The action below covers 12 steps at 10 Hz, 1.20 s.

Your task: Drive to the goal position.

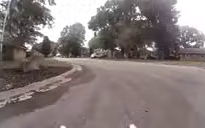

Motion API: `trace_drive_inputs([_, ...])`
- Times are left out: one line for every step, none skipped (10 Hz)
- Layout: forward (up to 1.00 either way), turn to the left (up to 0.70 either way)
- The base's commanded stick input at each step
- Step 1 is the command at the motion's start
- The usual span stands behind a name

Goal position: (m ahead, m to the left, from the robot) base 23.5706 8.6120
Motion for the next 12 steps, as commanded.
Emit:
trace_drive_inputs([0.70, 0.00])
trace_drive_inputs([0.70, 0.00])
trace_drive_inputs([0.70, 0.00])
trace_drive_inputs([0.70, 0.00])
trace_drive_inputs([0.70, 0.00])
trace_drive_inputs([0.70, 0.00])
trace_drive_inputs([0.70, 0.00])
trace_drive_inputs([0.70, 0.00])
trace_drive_inputs([0.70, 0.00])
trace_drive_inputs([0.70, 0.00])
trace_drive_inputs([0.70, 0.00])
trace_drive_inputs([0.70, 0.00])
